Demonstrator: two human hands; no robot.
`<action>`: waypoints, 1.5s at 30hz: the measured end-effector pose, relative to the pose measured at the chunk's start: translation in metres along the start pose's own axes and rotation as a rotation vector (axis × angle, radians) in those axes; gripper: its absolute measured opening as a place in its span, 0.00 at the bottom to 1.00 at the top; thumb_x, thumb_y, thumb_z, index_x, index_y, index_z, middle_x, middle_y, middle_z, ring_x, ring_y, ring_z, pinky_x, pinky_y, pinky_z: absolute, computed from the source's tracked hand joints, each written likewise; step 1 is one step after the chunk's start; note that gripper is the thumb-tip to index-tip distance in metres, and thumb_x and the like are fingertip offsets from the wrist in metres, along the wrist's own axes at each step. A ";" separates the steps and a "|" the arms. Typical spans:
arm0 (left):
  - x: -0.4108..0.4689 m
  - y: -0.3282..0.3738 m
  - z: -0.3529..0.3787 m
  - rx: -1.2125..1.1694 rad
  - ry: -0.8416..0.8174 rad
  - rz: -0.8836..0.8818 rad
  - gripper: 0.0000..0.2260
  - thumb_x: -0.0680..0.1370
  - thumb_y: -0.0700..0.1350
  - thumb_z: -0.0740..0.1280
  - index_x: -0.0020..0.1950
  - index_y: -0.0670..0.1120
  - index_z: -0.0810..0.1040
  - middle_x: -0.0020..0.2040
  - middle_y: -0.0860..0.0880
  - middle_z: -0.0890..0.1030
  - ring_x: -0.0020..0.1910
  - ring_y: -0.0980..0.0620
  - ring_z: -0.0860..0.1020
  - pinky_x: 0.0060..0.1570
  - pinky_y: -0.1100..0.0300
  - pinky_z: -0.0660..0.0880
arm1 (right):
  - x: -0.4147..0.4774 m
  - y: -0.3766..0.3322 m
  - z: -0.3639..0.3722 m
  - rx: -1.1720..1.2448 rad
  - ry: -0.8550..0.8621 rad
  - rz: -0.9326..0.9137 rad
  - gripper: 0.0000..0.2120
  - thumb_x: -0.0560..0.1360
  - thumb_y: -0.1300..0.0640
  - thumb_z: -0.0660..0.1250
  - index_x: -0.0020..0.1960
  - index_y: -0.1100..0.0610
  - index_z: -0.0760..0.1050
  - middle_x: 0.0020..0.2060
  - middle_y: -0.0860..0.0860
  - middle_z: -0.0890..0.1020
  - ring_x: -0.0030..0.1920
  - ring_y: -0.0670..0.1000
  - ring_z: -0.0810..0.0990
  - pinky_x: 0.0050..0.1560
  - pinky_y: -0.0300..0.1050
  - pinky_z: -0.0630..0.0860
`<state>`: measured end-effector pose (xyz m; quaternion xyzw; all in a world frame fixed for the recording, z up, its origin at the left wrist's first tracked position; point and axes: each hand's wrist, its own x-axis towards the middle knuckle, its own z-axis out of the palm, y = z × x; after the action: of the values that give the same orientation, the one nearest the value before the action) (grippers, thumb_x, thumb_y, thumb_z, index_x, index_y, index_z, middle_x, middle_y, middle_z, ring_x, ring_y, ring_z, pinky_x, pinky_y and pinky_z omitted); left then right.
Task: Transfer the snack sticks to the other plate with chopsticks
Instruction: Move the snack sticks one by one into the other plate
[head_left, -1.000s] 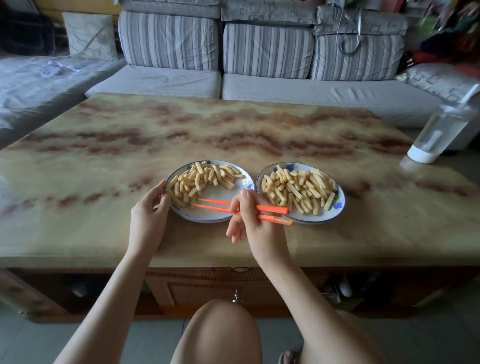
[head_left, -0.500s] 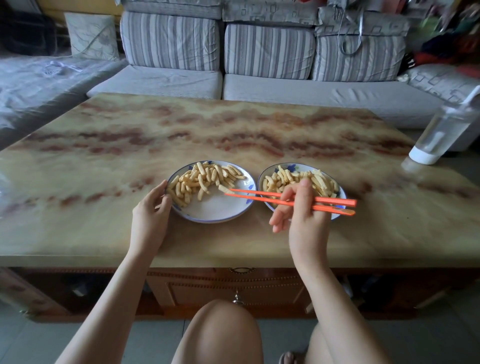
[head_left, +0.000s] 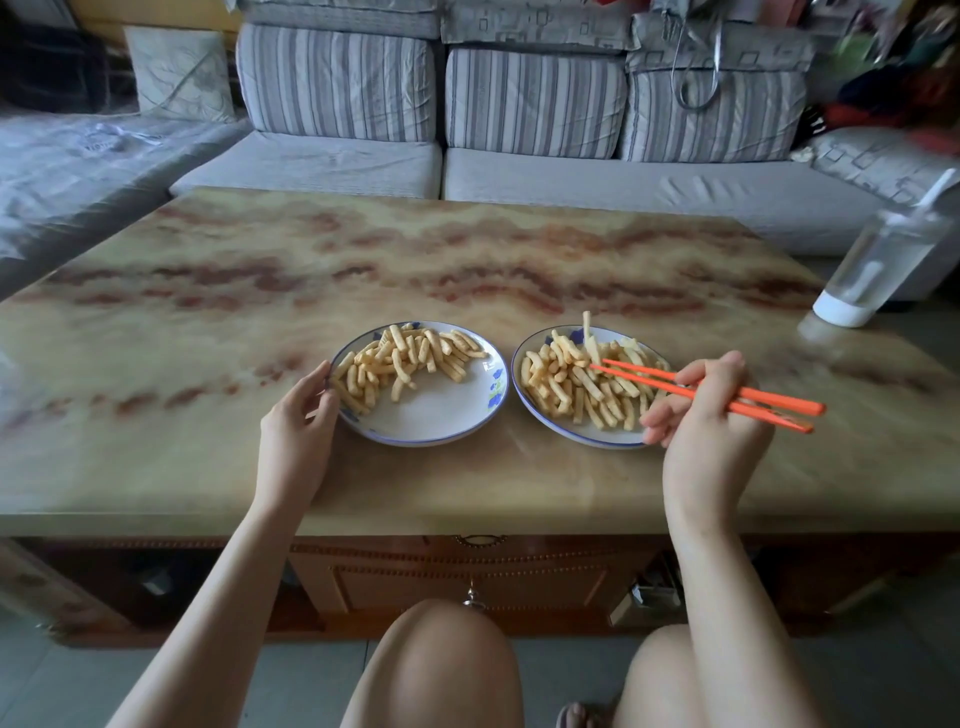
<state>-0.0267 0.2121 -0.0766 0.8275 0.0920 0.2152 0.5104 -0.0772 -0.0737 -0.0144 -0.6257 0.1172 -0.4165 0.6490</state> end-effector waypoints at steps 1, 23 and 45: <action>0.000 0.000 0.000 0.000 0.001 -0.001 0.17 0.79 0.41 0.62 0.68 0.46 0.74 0.60 0.51 0.78 0.54 0.63 0.72 0.41 0.85 0.61 | 0.000 0.001 0.000 0.002 -0.001 -0.001 0.19 0.83 0.52 0.51 0.36 0.56 0.68 0.18 0.53 0.73 0.19 0.53 0.71 0.22 0.41 0.67; 0.000 0.000 0.000 0.002 0.001 -0.002 0.17 0.79 0.40 0.62 0.68 0.46 0.75 0.58 0.53 0.78 0.54 0.63 0.71 0.41 0.86 0.60 | -0.035 0.000 0.053 0.096 -0.476 0.142 0.22 0.84 0.52 0.51 0.36 0.59 0.72 0.18 0.55 0.70 0.18 0.55 0.66 0.21 0.39 0.61; -0.001 0.003 -0.001 0.010 -0.004 0.001 0.17 0.79 0.40 0.62 0.68 0.46 0.74 0.53 0.57 0.75 0.53 0.63 0.71 0.42 0.86 0.60 | -0.049 0.016 0.084 0.126 -0.555 0.027 0.20 0.80 0.49 0.51 0.39 0.60 0.71 0.20 0.45 0.70 0.19 0.49 0.67 0.22 0.42 0.62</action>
<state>-0.0286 0.2111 -0.0741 0.8305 0.0916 0.2131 0.5065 -0.0451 0.0179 -0.0312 -0.6727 -0.0828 -0.2271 0.6993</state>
